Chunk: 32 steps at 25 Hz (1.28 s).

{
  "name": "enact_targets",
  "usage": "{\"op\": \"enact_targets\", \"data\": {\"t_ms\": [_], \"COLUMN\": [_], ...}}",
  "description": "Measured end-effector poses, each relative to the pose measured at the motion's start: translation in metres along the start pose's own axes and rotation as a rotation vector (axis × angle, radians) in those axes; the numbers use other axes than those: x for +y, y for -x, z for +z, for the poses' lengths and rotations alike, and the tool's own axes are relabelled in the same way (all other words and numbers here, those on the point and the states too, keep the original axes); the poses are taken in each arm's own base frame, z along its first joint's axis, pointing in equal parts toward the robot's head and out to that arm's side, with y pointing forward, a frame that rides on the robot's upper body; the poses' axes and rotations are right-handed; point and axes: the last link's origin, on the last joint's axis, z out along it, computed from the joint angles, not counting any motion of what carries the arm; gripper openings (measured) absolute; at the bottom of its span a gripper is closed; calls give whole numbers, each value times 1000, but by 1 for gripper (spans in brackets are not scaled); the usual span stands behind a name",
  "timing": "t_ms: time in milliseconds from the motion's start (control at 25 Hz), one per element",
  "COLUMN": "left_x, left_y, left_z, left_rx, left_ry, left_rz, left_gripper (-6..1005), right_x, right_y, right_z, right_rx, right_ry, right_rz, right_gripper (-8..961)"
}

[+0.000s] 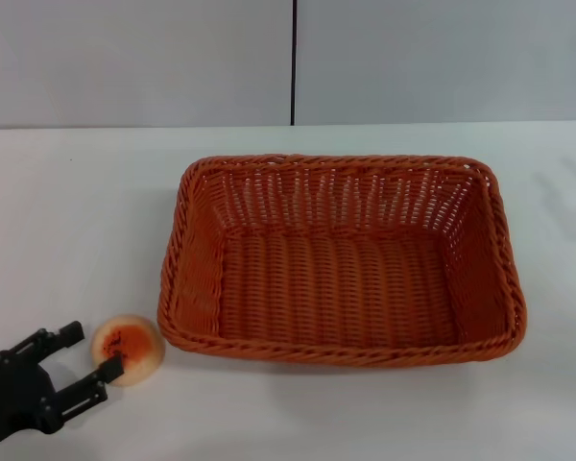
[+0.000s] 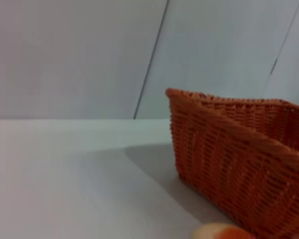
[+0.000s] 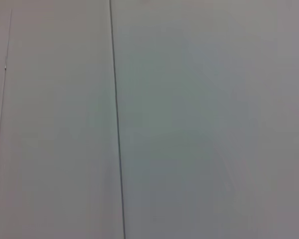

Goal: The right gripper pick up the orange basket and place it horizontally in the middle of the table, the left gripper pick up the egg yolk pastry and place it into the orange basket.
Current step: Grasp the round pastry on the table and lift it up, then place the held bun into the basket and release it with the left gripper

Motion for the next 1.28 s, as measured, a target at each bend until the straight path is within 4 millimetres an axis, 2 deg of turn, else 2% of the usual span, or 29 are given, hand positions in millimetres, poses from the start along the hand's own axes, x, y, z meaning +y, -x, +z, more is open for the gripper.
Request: {"op": "enact_targets", "data": {"t_ms": [400,640,800,960,1080,1160,1200,1280], "left_x": [-1,-3,-2,-2,-7,-9,-16,-18], "left_y": [-1,-3,-3,-3,-4,-5,-9,-10], "left_z": [6,5,4,2,-8,-14,-31,-36], "left_rx": [4,12,17,21,51,66,113,128], "left_ry": [-6,-16,-11,-12,-61,-86,-159,-182], "left_rz": [-5,4,8,9,-2,-7,-8,-9], "left_gripper": [777,645,434,297,195,178,169,152], "right_x": [-1,-2,-2,-2,-2,-2,-2,-2], "right_y": [-3,-4,-5,-5,-5,-5,-4,-4], "right_z": [-2,-3,-4,-4,-3,-3,-3,-2], "right_rx": [13,20,23,22,21,20,19,18], "right_ry": [-18,-26,-31,-30,-29,-30,-30,-30], "right_rz": [-9,-11,-12,-13,-13,-13,-13,-13], "right_gripper": [478,477,477,477,478,478,478,478]}}
